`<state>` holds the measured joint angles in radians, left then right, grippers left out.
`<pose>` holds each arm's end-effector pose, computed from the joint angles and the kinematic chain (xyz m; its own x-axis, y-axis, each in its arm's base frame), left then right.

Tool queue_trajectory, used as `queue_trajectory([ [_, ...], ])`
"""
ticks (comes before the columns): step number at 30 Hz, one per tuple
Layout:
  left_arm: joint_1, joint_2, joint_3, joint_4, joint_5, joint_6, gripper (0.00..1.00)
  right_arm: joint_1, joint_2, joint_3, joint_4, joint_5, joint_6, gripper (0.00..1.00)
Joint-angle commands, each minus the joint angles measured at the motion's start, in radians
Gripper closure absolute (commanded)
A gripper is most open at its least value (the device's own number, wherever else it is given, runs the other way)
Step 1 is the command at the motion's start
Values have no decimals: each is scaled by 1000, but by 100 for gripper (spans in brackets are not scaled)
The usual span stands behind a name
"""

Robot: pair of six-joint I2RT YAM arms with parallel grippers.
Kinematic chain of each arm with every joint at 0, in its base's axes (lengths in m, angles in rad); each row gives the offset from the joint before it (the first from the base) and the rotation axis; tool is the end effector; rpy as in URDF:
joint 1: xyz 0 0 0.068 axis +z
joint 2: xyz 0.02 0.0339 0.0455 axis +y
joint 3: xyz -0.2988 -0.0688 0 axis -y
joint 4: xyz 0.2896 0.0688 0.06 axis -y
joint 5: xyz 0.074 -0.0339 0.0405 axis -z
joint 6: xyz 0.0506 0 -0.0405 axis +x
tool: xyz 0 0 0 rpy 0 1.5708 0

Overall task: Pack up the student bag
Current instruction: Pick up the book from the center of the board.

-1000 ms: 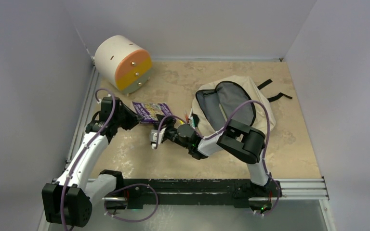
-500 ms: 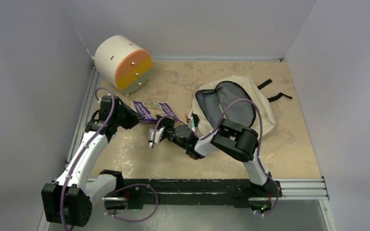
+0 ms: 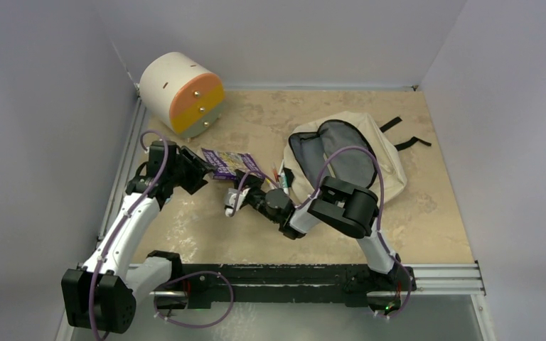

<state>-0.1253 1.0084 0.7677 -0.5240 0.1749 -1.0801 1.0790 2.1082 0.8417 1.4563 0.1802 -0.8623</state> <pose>0.2426 -0.0394 0.2698 -0.5421 -0.8071 -0.2338 -0.4891 0.5293 -0.6932 0.2151 0.3823 0.1352 0.6534 -0.3624 -0.6647 -0.4426 0.5295 -0.7237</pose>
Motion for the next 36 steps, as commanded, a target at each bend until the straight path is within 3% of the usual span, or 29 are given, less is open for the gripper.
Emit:
queue_trajectory([
  [1, 1, 7, 33, 53, 0, -31, 44, -2, -32, -6, 215, 28, 62, 100],
  [14, 1, 68, 12, 149, 15, -94, 43, -1, -54, -34, 253, 36, 93, 100],
  [36, 1, 125, -47, 263, 64, -121, 60, -2, -91, -45, 288, 35, 105, 100],
])
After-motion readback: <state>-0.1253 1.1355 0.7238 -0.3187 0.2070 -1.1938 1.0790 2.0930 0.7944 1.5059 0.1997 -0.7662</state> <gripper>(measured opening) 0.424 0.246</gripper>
